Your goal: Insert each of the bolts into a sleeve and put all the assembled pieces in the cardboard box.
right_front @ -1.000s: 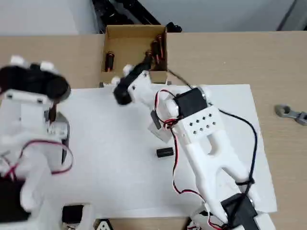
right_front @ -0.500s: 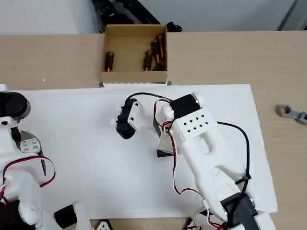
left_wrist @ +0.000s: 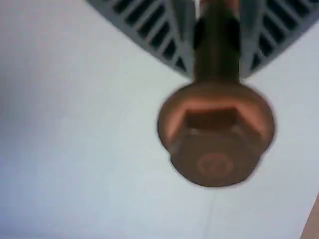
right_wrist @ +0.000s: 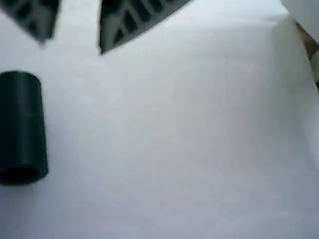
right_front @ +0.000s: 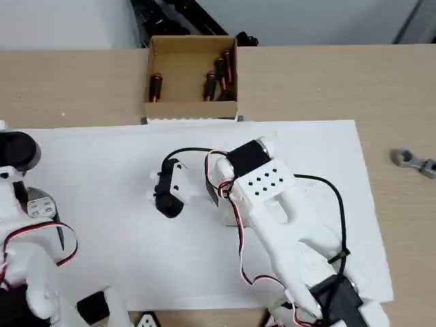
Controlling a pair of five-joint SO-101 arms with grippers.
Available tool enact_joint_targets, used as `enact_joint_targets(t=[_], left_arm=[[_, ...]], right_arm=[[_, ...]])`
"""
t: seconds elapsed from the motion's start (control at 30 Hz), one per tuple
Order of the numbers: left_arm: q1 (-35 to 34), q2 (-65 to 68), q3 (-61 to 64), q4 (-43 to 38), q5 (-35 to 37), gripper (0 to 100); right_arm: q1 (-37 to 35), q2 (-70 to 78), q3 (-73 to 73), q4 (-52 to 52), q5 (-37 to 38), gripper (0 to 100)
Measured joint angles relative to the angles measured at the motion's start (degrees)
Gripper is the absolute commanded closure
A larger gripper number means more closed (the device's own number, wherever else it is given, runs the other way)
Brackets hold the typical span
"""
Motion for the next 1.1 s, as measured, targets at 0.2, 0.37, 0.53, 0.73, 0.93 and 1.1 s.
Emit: enact_joint_targets(t=[0.2,0.37,0.53,0.73,0.93,1.1], left_arm=[[0.0,-0.1,4.0,0.0,0.0,99],[0.0,0.1,5.5,0.0,0.0,99],[0.0,0.1,5.5,0.0,0.0,99],[0.0,0.1,5.7,0.0,0.0,99],[0.0,0.1,5.7,0.0,0.0,99],[0.0,0.1,5.7,0.0,0.0,99]], right_arm=[[0.0,0.0,2.3,-1.1,1.2,82.7],[0.0,0.0,5.7,-2.6,3.1,82.7],[0.0,0.0,5.8,-2.8,3.2,82.7],[0.0,0.0,9.2,-6.2,3.2,82.7],[0.0,0.0,13.8,-10.0,3.2,82.7],[0.0,0.0,18.6,-17.1,3.2,82.7]])
